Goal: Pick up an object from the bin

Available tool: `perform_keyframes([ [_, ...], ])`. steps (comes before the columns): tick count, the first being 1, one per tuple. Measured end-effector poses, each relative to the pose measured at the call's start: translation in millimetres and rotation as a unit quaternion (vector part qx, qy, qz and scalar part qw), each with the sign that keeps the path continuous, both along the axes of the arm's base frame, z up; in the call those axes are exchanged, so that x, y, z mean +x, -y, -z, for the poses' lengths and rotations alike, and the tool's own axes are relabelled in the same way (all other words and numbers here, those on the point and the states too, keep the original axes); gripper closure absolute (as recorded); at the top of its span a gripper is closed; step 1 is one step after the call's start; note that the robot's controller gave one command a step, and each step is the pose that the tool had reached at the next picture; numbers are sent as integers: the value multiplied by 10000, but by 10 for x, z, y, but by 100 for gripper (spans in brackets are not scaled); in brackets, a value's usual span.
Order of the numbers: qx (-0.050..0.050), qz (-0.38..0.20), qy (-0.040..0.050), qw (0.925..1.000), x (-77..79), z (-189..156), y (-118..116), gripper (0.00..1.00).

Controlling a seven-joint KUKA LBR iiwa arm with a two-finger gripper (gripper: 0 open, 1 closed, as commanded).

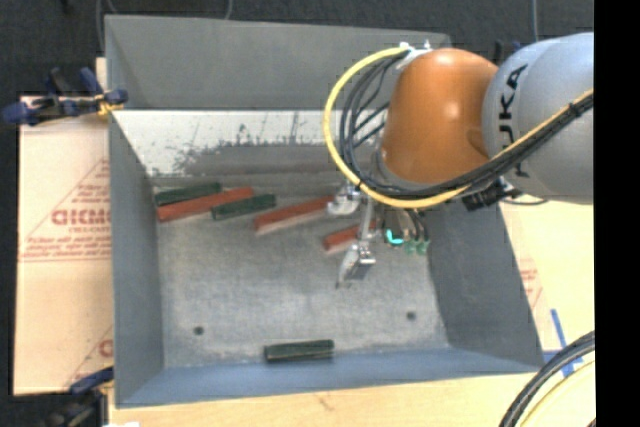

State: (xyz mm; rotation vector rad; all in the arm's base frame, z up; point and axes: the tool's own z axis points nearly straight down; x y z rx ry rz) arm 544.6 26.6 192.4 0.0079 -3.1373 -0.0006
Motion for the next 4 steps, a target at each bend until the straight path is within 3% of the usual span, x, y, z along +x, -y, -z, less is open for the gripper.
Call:
perform_keyframes([
  [1,2,1,39,10000,16,-43,-1,0],
  [2,1,67,103,9999,414,379,230,0],
  [3,-2,498,36,9988,455,729,327,0],
  [4,5,-276,38,9996,830,1106,665,100],
])
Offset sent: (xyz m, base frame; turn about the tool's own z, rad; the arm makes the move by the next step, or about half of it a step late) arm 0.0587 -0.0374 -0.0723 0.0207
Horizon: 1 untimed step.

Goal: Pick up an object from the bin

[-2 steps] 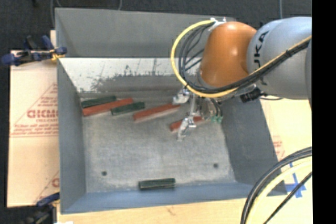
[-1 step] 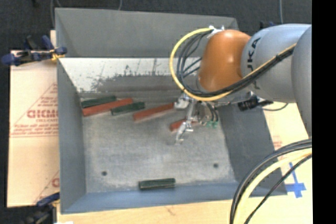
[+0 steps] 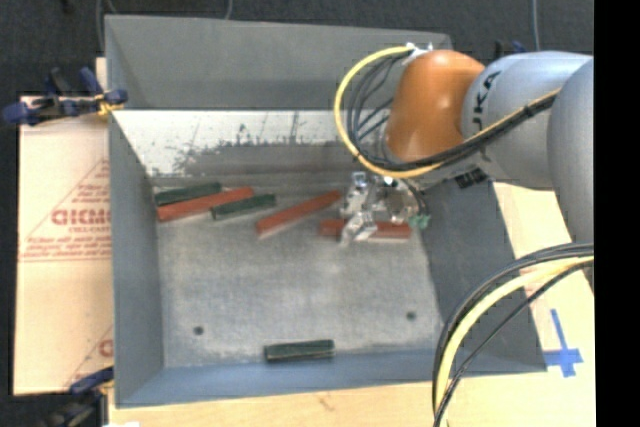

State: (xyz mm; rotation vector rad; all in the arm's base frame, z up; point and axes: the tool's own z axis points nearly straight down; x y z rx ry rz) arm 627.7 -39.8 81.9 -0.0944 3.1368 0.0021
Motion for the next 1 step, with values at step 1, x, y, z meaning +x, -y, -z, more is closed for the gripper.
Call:
perform_keyframes([
  [1,0,0,0,10000,0,0,0,100],
])
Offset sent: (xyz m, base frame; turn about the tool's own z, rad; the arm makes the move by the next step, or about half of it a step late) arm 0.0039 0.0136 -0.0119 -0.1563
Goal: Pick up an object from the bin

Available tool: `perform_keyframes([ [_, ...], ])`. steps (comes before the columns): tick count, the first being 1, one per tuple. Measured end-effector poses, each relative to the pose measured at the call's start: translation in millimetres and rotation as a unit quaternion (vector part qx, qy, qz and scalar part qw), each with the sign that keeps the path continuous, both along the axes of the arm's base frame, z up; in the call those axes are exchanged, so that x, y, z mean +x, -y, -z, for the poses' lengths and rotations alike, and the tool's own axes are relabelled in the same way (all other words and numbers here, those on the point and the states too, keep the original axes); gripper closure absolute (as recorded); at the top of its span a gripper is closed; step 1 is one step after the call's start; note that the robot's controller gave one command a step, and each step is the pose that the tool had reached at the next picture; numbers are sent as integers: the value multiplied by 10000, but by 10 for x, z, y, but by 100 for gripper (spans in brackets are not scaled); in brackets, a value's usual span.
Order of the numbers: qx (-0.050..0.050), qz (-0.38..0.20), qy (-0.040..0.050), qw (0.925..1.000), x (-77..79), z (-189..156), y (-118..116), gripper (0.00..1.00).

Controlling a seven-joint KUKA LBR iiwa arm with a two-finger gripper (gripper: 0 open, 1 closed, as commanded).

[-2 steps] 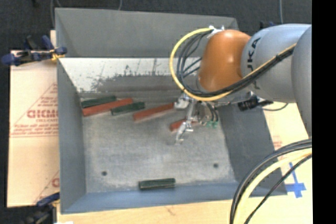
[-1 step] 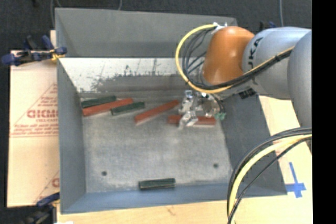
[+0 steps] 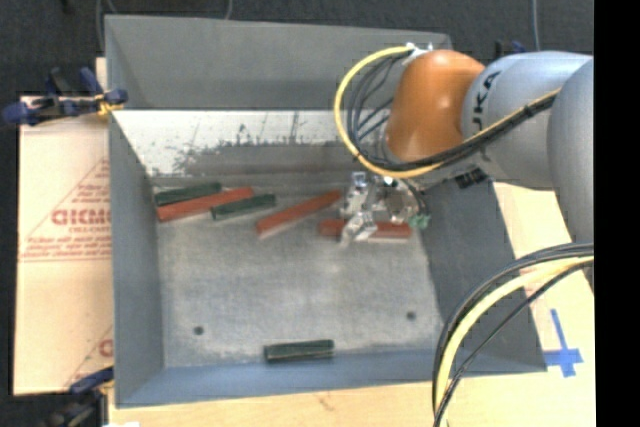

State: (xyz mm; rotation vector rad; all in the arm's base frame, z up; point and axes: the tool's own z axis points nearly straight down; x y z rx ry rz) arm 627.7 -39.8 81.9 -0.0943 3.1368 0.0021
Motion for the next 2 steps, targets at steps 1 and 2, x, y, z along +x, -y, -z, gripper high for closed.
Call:
perform_keyframes([
  [1,-18,-260,-7,9997,26,2,-25,100],
  [2,-11,-457,15,9990,7,-1324,-206,100],
])
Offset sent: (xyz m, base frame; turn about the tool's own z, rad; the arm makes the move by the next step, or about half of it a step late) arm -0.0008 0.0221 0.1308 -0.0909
